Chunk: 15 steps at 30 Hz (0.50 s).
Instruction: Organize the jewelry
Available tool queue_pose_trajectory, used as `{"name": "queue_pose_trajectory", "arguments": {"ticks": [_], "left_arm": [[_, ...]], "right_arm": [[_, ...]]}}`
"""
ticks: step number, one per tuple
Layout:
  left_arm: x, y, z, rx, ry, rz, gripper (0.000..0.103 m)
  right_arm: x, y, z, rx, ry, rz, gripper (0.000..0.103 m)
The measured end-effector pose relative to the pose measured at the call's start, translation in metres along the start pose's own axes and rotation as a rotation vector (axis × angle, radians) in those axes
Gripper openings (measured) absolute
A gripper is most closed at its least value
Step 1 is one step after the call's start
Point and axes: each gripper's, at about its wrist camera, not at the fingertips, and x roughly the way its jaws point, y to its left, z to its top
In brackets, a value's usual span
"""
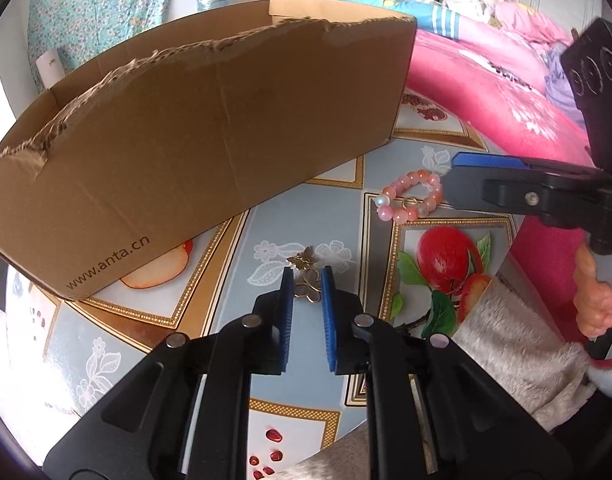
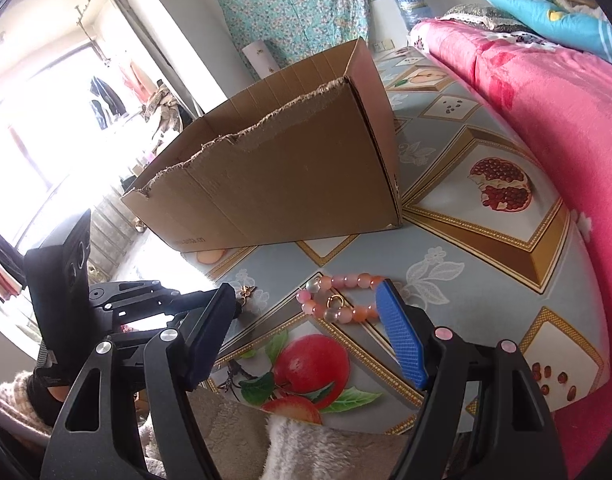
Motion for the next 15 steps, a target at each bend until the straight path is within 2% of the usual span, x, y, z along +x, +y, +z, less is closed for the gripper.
{"name": "queue_pose_trajectory", "arguments": {"ticks": [5, 6, 13, 15], "left_arm": [[-0.004, 0.011, -0.006, -0.028, -0.017, 0.018, 0.012], [-0.006, 0.013, -0.007, -0.035, -0.022, 0.019, 0.0], [-0.013, 0.038, -0.018, -0.109, -0.035, 0.045, 0.0], [-0.016, 0.048, -0.022, -0.137, -0.044, 0.041, 0.0]], "right_arm": [[-0.007, 0.006, 0.001, -0.026, -0.019, -0.01, 0.072], [-0.007, 0.008, 0.001, -0.033, -0.018, -0.01, 0.072], [0.01, 0.032, 0.005, -0.112, 0.025, 0.006, 0.066], [0.019, 0.043, 0.007, -0.148, 0.045, 0.016, 0.059]]}}
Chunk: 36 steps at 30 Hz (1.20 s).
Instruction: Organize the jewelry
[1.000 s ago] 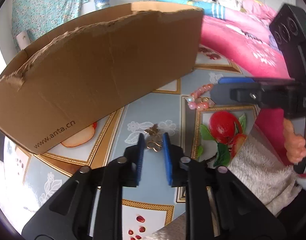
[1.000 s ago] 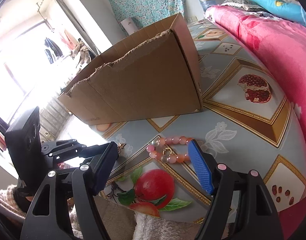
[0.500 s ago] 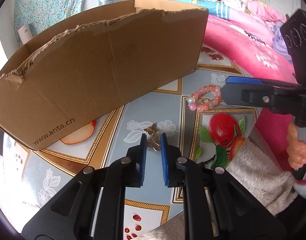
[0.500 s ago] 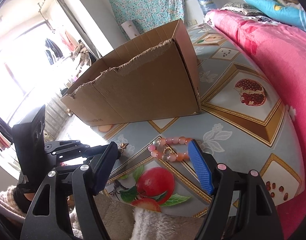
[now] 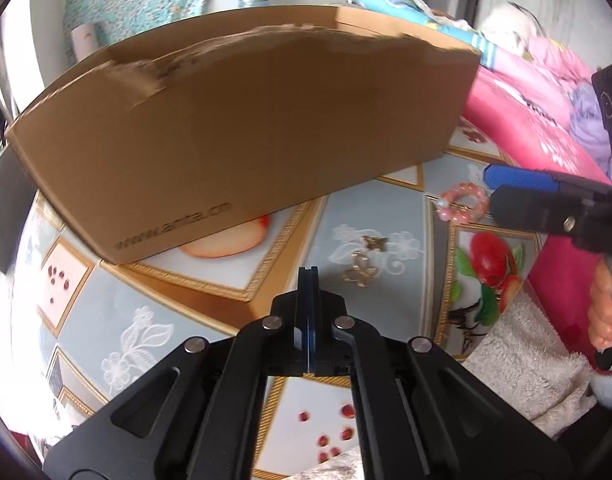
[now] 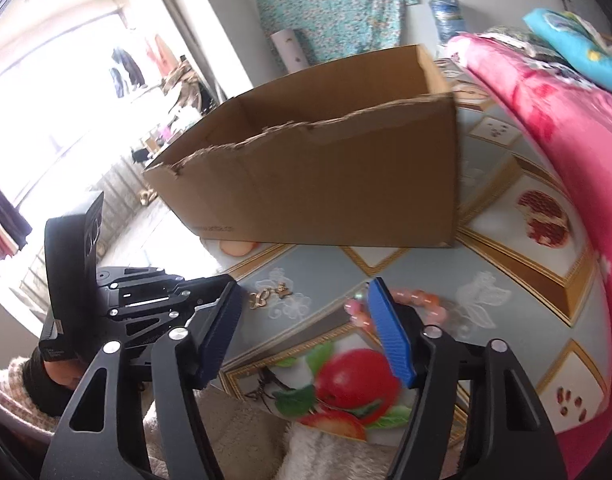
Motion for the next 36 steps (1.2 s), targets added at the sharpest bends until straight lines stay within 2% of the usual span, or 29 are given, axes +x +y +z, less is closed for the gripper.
{"name": "queue_pose_trajectory", "arguments": {"ticks": [4, 6, 8, 11, 17, 19, 21, 22, 29, 32, 36], "left_arm": [[-0.004, 0.015, -0.005, -0.039, -0.015, -0.01, 0.0], [-0.005, 0.021, -0.007, -0.054, -0.021, -0.025, 0.0], [-0.006, 0.024, -0.008, -0.059, -0.026, -0.036, 0.0], [-0.006, 0.026, -0.008, -0.062, -0.033, -0.049, 0.0], [-0.005, 0.03, -0.007, -0.08, -0.041, -0.076, 0.0], [-0.004, 0.03, -0.007, -0.084, -0.043, -0.081, 0.0], [-0.004, 0.03, -0.006, -0.088, -0.046, -0.085, 0.0], [-0.003, 0.03, -0.006, -0.091, -0.047, -0.086, 0.0], [-0.012, 0.033, -0.012, -0.113, -0.079, -0.119, 0.0], [-0.018, 0.028, -0.014, -0.1, -0.095, -0.158, 0.0], [-0.015, 0.013, -0.013, -0.073, -0.074, -0.209, 0.0]], "right_arm": [[0.025, 0.02, 0.005, -0.132, 0.055, -0.031, 0.045], [0.036, 0.024, 0.007, -0.185, 0.086, -0.049, 0.034], [0.046, 0.026, 0.009, -0.224, 0.118, -0.058, 0.029], [0.057, 0.032, 0.011, -0.296, 0.161, -0.064, 0.026], [0.067, 0.045, 0.011, -0.419, 0.213, -0.07, 0.024], [0.068, 0.041, 0.014, -0.407, 0.233, -0.052, 0.023], [0.068, 0.037, 0.017, -0.402, 0.25, -0.054, 0.009], [0.068, 0.035, 0.02, -0.386, 0.265, -0.041, 0.008], [0.066, 0.016, 0.027, -0.251, 0.278, 0.004, 0.006], [0.056, 0.007, 0.03, -0.193, 0.241, 0.009, 0.006], [0.039, -0.006, 0.037, -0.109, 0.188, 0.04, 0.006]]}}
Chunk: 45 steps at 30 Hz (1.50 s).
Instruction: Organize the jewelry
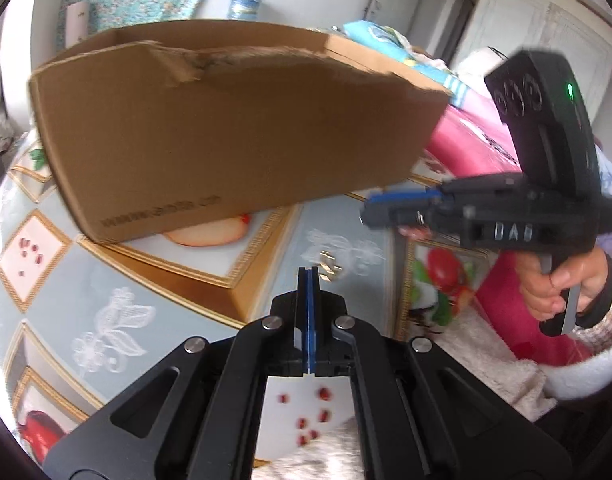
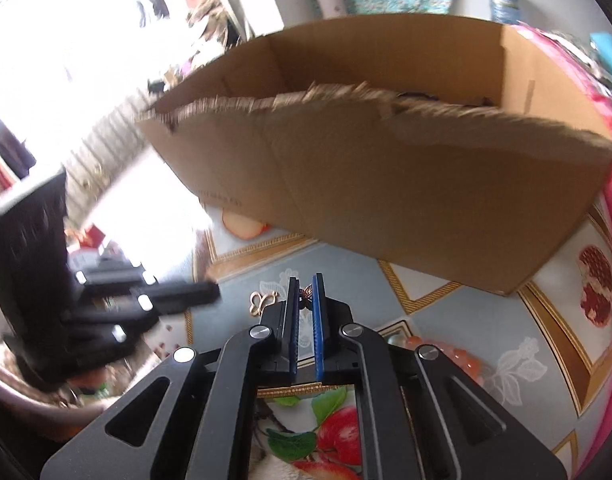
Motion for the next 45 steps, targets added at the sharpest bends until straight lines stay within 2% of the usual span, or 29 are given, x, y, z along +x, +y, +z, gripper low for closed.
{"name": "queue_pose_trajectory", "arguments": {"ticks": [3, 5, 7, 10, 14, 17, 23, 25, 29, 36, 37, 45], "left_arm": [[0.005, -0.011, 0.0, 0.018, 0.011, -0.003, 0.002], [0.009, -0.016, 0.0, 0.021, 0.019, 0.016, 0.012], [0.013, -0.02, 0.002, 0.027, 0.032, 0.053, 0.028], [0.019, -0.032, 0.002, 0.088, 0.038, 0.112, 0.035], [0.027, -0.047, 0.001, 0.149, 0.043, 0.203, 0.035], [0.032, -0.051, 0.004, 0.156, 0.049, 0.234, 0.028], [0.036, -0.05, 0.012, 0.176, 0.077, 0.229, 0.021], [0.033, -0.05, 0.01, 0.192, 0.081, 0.222, 0.014], [0.032, -0.056, 0.007, 0.232, 0.077, 0.233, 0.013], [0.035, -0.056, 0.01, 0.219, 0.081, 0.221, 0.013], [0.034, -0.056, 0.01, 0.223, 0.079, 0.219, 0.0], [0.025, -0.055, 0.006, 0.197, 0.072, 0.207, 0.0]], "right_arm": [[-0.011, -0.008, -0.001, 0.048, -0.031, 0.028, 0.006], [-0.02, -0.016, -0.005, 0.065, -0.044, 0.034, 0.006], [-0.027, -0.017, -0.008, 0.069, -0.058, 0.029, 0.006], [-0.034, -0.015, -0.014, 0.067, -0.076, 0.031, 0.006], [-0.029, 0.002, -0.019, 0.059, -0.093, 0.033, 0.006], [-0.033, 0.001, -0.022, 0.058, -0.107, 0.044, 0.006], [-0.035, -0.006, -0.027, 0.083, -0.136, 0.07, 0.006], [-0.035, -0.008, -0.027, 0.09, -0.144, 0.075, 0.006], [-0.035, -0.01, -0.027, 0.097, -0.155, 0.085, 0.006], [-0.04, -0.013, -0.029, 0.099, -0.176, 0.088, 0.006], [-0.04, -0.013, -0.029, 0.098, -0.178, 0.087, 0.006], [-0.051, -0.006, -0.033, 0.084, -0.202, 0.074, 0.006]]}}
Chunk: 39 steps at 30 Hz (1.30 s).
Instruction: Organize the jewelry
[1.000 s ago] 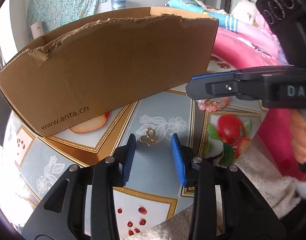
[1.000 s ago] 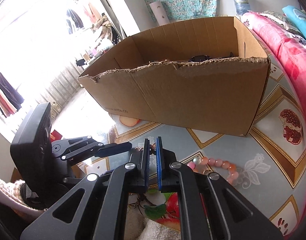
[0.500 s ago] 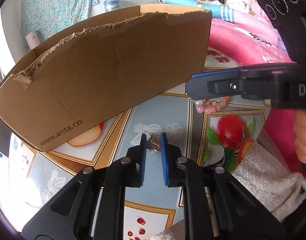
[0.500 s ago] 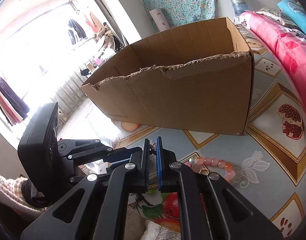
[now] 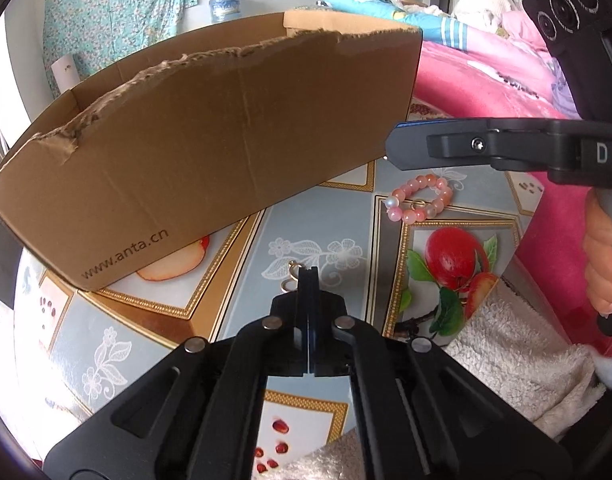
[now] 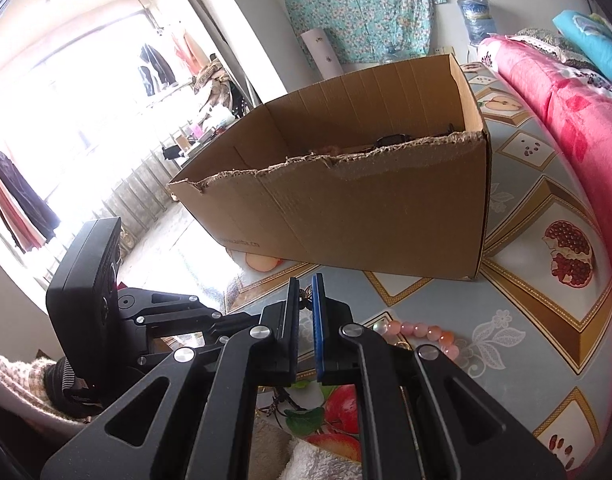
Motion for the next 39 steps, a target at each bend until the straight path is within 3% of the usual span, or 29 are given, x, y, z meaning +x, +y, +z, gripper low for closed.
{"name": "queue_pose_trajectory", "arguments": {"ticks": [7, 11, 17, 23, 31, 34, 39], "left_arm": [[-0.001, 0.01, -0.004, -0.078, 0.025, -0.03, 0.001], [0.004, 0.021, -0.001, -0.17, 0.022, -0.11, 0.018], [0.015, 0.03, 0.009, -0.216, 0.019, -0.16, 0.022], [0.018, 0.017, 0.012, -0.12, 0.002, -0.148, 0.022], [0.016, -0.005, 0.009, 0.074, -0.011, -0.077, 0.022], [0.015, -0.007, 0.009, 0.102, -0.013, -0.088, 0.013], [0.015, -0.013, 0.011, 0.165, -0.022, -0.055, 0.013]], "right_arm": [[-0.006, 0.007, -0.002, -0.01, -0.014, -0.003, 0.006], [-0.008, 0.009, -0.003, -0.009, -0.018, -0.006, 0.006], [-0.011, 0.011, -0.004, -0.01, -0.025, -0.016, 0.006], [-0.01, 0.007, -0.005, 0.004, -0.025, -0.02, 0.006], [-0.005, 0.004, -0.006, 0.008, -0.018, -0.018, 0.006], [-0.004, 0.003, -0.006, 0.011, -0.016, -0.021, 0.006], [-0.005, 0.001, -0.005, 0.016, -0.02, -0.024, 0.006]]}}
